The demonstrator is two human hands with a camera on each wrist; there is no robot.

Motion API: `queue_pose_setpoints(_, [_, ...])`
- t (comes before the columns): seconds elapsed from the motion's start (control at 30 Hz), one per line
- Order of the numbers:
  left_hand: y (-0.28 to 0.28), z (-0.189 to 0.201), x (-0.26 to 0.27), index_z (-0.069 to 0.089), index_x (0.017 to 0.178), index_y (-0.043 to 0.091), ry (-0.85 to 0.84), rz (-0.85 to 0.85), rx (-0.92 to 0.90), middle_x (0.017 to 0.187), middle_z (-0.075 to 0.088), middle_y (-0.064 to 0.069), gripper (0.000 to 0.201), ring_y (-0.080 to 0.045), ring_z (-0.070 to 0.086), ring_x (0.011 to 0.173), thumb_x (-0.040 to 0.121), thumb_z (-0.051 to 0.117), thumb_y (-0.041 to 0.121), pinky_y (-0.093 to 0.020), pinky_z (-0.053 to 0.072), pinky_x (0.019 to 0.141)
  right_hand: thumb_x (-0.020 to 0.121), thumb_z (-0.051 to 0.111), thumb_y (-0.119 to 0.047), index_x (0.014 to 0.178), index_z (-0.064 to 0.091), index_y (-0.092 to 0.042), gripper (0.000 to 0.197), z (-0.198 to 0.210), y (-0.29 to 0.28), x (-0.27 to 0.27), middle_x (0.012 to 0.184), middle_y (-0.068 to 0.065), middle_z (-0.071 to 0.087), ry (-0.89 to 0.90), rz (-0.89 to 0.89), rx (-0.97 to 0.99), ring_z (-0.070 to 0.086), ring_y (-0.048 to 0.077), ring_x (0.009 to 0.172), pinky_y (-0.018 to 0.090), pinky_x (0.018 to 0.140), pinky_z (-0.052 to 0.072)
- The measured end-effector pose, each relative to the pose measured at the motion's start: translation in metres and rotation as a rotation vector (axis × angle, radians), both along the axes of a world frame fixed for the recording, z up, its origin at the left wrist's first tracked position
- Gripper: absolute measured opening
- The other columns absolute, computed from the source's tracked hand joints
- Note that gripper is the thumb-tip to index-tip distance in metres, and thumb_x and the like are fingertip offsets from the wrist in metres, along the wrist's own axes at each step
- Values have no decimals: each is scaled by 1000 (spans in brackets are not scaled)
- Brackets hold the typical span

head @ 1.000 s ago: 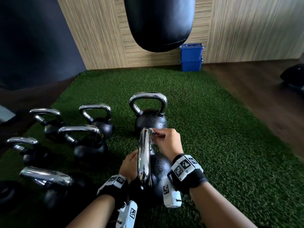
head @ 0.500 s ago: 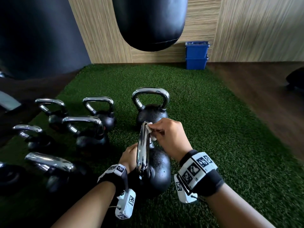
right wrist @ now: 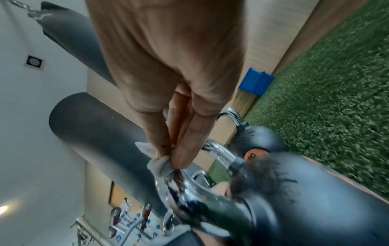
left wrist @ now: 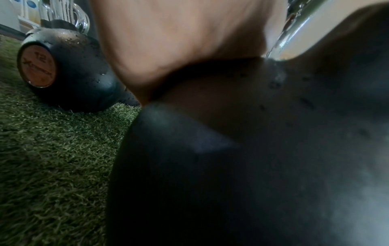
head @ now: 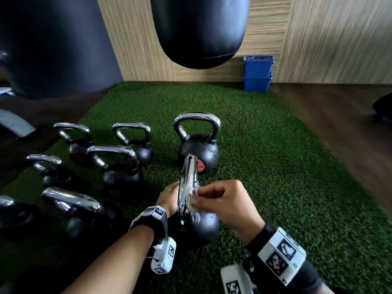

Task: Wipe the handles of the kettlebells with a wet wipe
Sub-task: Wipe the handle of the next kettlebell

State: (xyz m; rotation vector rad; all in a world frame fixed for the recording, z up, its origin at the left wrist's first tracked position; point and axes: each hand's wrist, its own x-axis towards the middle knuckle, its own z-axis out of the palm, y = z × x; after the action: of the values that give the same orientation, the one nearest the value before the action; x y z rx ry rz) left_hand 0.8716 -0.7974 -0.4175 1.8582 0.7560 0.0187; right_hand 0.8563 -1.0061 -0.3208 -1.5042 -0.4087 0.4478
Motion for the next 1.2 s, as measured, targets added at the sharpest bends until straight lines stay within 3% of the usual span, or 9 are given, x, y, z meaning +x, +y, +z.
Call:
queue_pose_setpoints(0.07, [-1, -1, -1, 63, 132, 1, -1, -32, 19, 138, 61, -23, 43, -40, 57, 130, 98, 59, 27, -43, 46, 110, 72, 85, 0, 88, 77, -4, 18, -10, -5, -10, 85, 13, 78, 42, 37, 7, 76, 32, 80, 36, 74, 63])
queue_pose_setpoints(0.17, [-1, 0, 0, 68, 118, -6, -3, -36, 69, 126, 66, -32, 28, -48, 59, 123, 103, 54, 12, -47, 48, 104, 74, 84, -2, 88, 79, -8, 17, -21, -9, -13, 86, 9, 79, 36, 54, -13, 76, 27, 81, 31, 73, 61])
queue_pose_setpoints(0.47, [-3, 6, -4, 68, 124, 2, 34, -69, 158, 129, 67, -23, 27, -37, 61, 125, 103, 55, 14, -38, 47, 104, 73, 88, -15, 73, 80, -34, 21, -49, -3, -19, 71, -16, 76, -173, -11, -268, 70, -2, 59, 12, 50, 49])
queue_pose_setpoints(0.6, [-7, 14, -7, 72, 110, 7, -13, -85, 81, 129, 67, -24, 28, -40, 60, 125, 97, 56, 27, -43, 47, 108, 83, 79, -14, 81, 79, -25, 11, -46, 2, -4, 65, -14, 71, -311, 85, -383, 61, -13, 58, 6, 51, 43])
queue_pose_setpoints(0.73, [-10, 17, -9, 66, 89, 18, -30, -92, 105, 120, 71, -21, 20, -39, 63, 118, 89, 53, 33, -39, 47, 98, 89, 73, -11, 104, 78, -15, 17, -26, 12, 28, 74, -23, 56, -506, 373, -601, 56, -15, 65, 0, 61, 40])
queue_pose_setpoints(0.9, [-7, 9, -5, 60, 71, 24, -60, -79, 113, 113, 73, -22, 31, -41, 65, 113, 100, 55, 16, -41, 50, 95, 86, 69, -1, 92, 78, -13, 16, -15, 22, 51, 79, -20, 62, -532, 600, -600, 58, -12, 70, 6, 66, 43])
queue_pose_setpoints(0.97, [-7, 9, -5, 61, 68, 22, -94, -98, 100, 110, 73, -25, 28, -45, 65, 112, 96, 57, 21, -43, 51, 94, 88, 70, -3, 88, 77, -10, 11, -13, 23, 57, 80, -17, 64, -465, 686, -556, 59, -8, 72, 12, 71, 48])
queue_pose_setpoints(1.1, [-6, 5, -4, 70, 88, -7, -130, -83, 43, 109, 69, -35, 23, -54, 59, 112, 98, 53, 5, -47, 51, 89, 93, 61, 4, 85, 73, -7, 18, -11, 33, 69, 67, -15, 69, -327, 821, -586, 62, -7, 62, 16, 67, 54])
queue_pose_setpoints(1.2, [-5, 3, -1, 71, 80, 12, -126, -84, 29, 108, 72, -29, 30, -48, 62, 113, 98, 50, 1, -35, 45, 82, 91, 60, 7, 89, 76, -9, 22, -12, 35, 73, 73, -14, 72, -257, 873, -498, 64, -1, 68, 17, 70, 54])
